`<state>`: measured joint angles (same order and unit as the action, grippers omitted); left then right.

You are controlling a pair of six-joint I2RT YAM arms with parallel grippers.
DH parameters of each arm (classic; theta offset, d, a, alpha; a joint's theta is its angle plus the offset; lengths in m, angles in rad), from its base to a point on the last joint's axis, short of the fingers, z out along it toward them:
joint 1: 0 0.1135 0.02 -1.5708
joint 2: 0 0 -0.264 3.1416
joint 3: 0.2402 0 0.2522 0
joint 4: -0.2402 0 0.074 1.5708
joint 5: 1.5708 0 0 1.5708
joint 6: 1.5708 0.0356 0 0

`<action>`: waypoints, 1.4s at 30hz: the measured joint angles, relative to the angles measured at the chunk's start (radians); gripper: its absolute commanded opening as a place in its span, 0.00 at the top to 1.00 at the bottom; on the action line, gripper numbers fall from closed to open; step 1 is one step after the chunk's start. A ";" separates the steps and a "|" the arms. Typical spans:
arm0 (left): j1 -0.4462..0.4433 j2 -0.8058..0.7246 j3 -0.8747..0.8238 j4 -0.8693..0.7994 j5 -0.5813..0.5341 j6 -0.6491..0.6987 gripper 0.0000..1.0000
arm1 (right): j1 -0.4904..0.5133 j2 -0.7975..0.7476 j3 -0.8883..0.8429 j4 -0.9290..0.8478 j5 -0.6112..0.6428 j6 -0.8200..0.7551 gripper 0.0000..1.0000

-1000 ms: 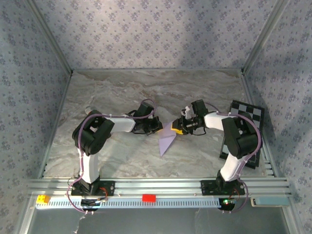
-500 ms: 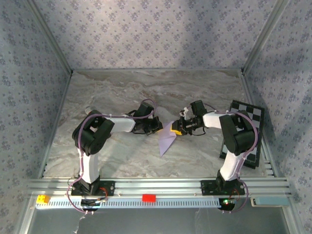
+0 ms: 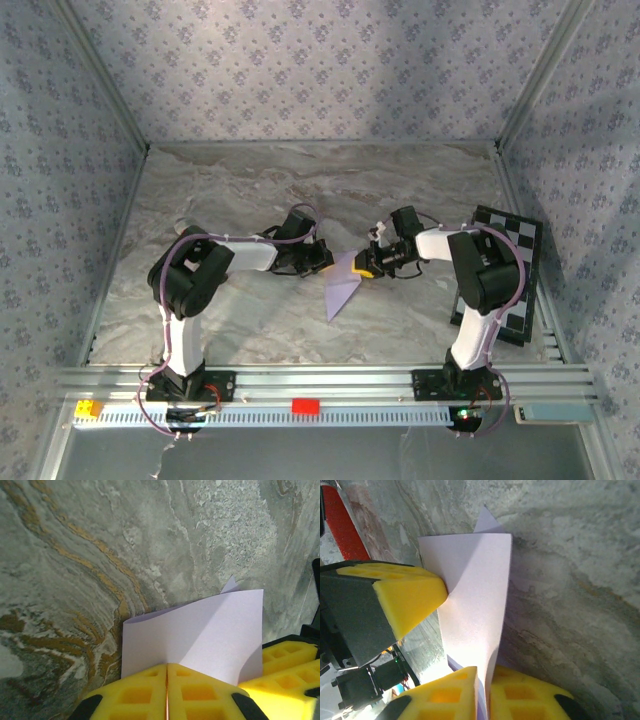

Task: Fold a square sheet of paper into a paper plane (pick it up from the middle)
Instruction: Fold the wing for the fifth time at the center of the table.

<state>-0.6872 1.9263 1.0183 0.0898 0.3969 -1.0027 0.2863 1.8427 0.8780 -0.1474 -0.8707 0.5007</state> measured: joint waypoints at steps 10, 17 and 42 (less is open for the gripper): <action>0.001 -0.111 -0.011 -0.088 -0.048 0.033 0.57 | -0.003 -0.012 -0.028 0.071 -0.001 0.107 0.99; -0.053 -0.345 -0.082 -0.172 -0.202 0.102 0.58 | 0.009 -0.109 -0.140 0.215 0.079 0.367 1.00; -0.474 -0.126 0.120 -0.516 -0.789 0.402 0.57 | 0.077 -0.164 -0.168 0.301 0.198 0.607 1.00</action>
<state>-1.1614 1.8000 1.1381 -0.4259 -0.3920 -0.6006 0.3634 1.6787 0.7097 0.1535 -0.6731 1.1080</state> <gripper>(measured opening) 0.429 0.052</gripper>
